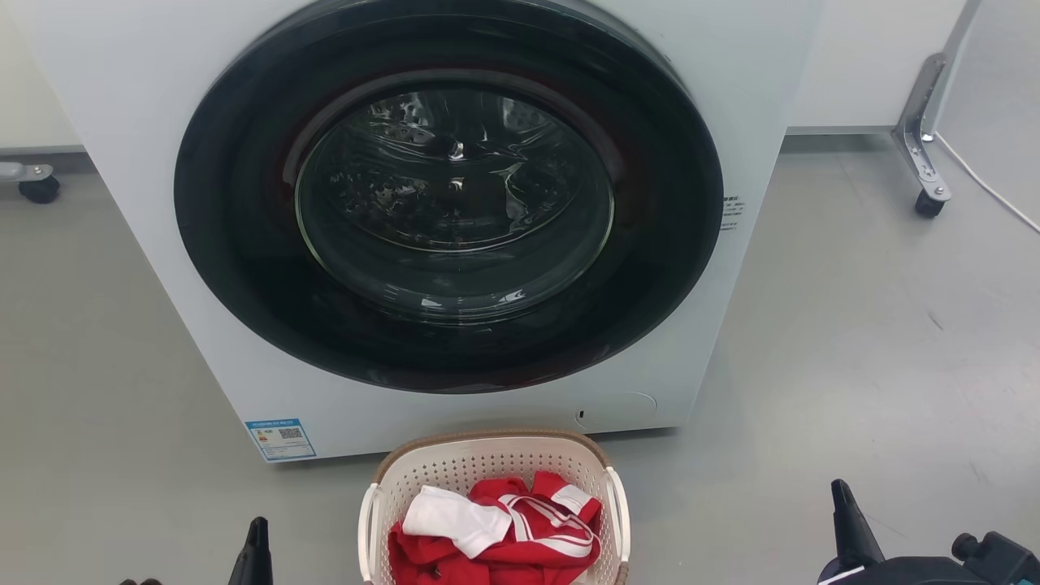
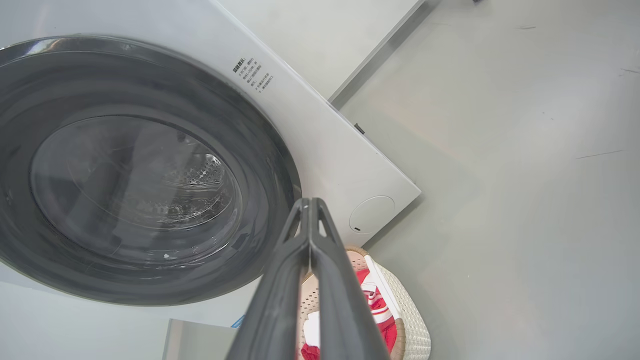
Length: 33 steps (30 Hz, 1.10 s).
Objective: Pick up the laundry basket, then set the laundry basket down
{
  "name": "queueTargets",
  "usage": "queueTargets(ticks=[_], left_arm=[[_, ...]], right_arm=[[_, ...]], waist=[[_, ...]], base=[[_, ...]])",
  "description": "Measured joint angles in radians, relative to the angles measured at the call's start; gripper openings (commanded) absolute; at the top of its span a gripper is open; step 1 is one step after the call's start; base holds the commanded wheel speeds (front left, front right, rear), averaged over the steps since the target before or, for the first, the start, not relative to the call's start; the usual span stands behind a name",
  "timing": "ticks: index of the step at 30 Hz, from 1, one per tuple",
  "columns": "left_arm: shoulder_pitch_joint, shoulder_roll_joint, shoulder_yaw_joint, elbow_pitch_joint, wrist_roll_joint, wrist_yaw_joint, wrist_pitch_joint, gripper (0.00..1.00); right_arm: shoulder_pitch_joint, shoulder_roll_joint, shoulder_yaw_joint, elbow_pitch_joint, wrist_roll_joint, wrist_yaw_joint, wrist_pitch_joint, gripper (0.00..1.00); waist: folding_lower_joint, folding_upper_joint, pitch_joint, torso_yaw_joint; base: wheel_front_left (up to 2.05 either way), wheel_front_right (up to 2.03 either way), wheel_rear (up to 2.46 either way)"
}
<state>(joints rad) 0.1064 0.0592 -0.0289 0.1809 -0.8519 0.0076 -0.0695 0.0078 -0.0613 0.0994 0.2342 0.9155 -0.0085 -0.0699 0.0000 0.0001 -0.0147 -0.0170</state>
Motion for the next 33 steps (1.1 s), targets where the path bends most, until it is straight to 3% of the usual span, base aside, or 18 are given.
queueTargets(ticks=[33], left_arm=[[-0.110, -0.007, 0.081, 0.073, -0.477, -0.080, 0.121, 0.00]], right_arm=[[-0.063, 0.012, -0.150, 0.039, 0.440, 0.081, 0.120, 0.00]], waist=[[0.0000, 0.0000, 0.011, 0.011]], base=[[0.00, 0.00, 0.00]])
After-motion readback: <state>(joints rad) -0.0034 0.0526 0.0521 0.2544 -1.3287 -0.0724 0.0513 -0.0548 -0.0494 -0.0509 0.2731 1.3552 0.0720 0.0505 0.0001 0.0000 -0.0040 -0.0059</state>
